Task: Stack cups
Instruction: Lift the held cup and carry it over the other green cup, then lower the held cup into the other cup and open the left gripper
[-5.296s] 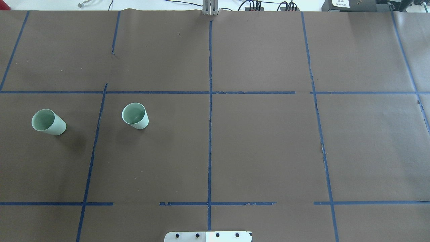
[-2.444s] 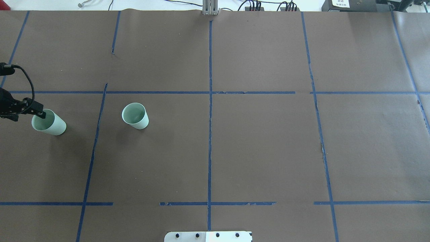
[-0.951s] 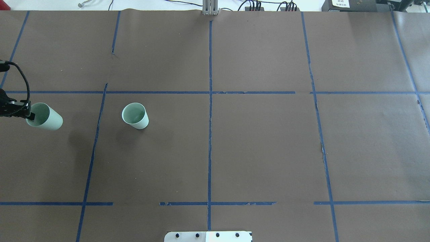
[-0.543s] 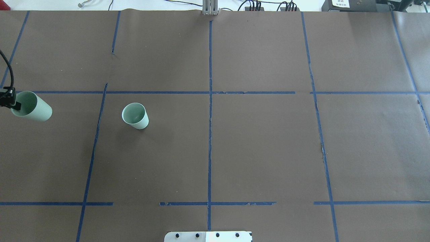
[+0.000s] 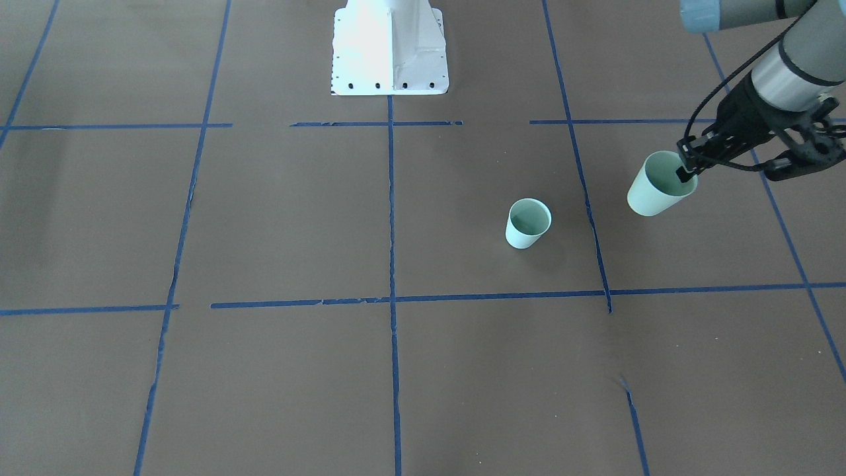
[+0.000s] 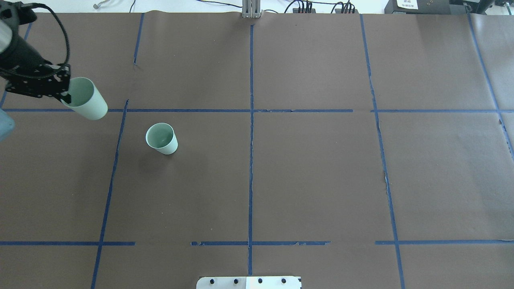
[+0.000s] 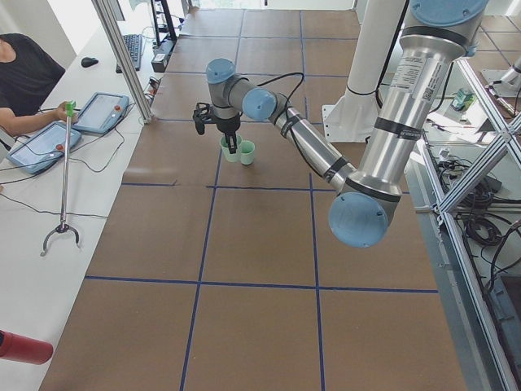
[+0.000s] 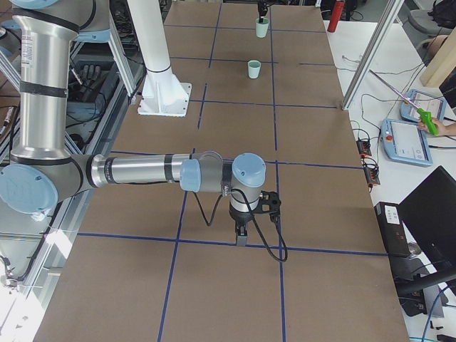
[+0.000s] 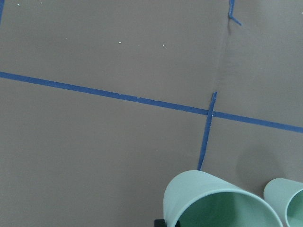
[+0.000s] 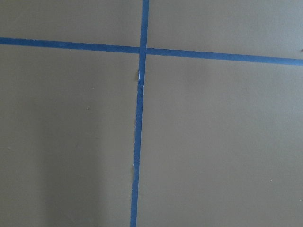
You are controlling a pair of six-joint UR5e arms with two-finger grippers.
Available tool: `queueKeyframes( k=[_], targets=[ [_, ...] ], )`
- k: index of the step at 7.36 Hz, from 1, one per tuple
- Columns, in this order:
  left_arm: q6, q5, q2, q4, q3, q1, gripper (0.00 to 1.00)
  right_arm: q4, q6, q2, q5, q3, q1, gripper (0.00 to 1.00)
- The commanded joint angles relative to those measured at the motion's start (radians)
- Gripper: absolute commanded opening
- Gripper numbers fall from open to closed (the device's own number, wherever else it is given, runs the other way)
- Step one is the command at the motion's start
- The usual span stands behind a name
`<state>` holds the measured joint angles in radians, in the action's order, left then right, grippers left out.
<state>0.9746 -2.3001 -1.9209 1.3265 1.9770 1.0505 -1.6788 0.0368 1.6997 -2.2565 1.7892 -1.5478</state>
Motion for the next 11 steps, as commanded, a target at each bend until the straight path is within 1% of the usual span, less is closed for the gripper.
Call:
queueKeyframes(
  k=[1,2,4,6,11],
  targets=[
    [0.169,0.004,-0.093,0.057,-0.078,-0.131,0.00,-0.001,0.000,0.000,0.000,0.001,0.000,1.00],
    [0.215,0.007,-0.093,0.107,-0.093,-0.157,0.00,0.001,0.000,0.000,0.000,0.001,0.000,1.00],
    [0.231,0.007,-0.096,0.131,-0.118,-0.190,0.00,0.001,0.000,0.000,0.000,-0.001,0.000,1.00],
    [0.251,0.008,-0.098,0.199,-0.156,-0.193,0.00,0.001,0.000,0.000,0.000,0.001,0.000,1.00],
    [0.242,0.010,-0.090,0.230,-0.184,-0.194,0.00,0.001,0.000,0.000,0.000,-0.001,0.000,1.00]
  ],
)
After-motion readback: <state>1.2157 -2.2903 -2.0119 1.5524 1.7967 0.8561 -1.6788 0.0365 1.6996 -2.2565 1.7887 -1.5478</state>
